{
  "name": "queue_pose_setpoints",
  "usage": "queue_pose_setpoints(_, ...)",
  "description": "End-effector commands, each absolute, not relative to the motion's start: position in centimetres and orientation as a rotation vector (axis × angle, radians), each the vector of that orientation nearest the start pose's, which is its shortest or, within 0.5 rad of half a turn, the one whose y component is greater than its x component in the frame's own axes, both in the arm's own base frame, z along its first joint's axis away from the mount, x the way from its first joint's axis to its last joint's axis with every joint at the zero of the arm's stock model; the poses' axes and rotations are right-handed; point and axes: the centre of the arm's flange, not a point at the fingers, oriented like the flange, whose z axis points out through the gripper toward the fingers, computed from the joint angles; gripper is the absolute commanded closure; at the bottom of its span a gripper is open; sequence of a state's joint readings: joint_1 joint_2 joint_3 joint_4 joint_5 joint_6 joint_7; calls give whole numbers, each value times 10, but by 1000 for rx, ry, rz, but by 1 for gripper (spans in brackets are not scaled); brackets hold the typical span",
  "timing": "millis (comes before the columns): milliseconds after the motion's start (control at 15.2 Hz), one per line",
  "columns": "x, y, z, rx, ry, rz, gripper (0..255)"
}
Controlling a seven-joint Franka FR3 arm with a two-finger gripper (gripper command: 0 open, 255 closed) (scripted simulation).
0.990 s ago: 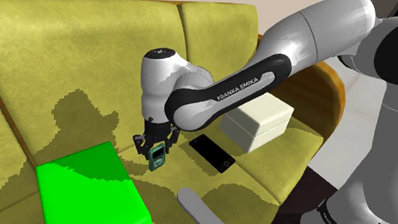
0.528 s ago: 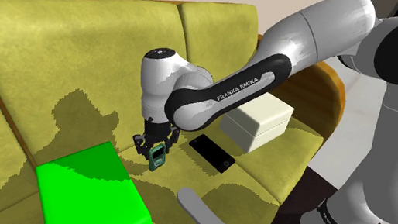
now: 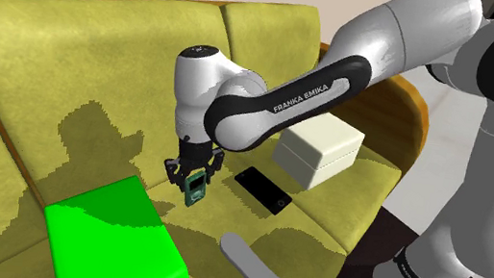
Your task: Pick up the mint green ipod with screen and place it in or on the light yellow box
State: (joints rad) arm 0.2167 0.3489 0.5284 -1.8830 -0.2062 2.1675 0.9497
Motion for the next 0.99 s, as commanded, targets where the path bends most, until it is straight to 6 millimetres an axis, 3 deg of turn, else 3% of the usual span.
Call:
queue_pose_setpoints(0, 474, 401, 356, -3141, 177, 15, 255)
queue_pose_setpoints(924, 474, 401, 430, -3141, 177, 15, 255)
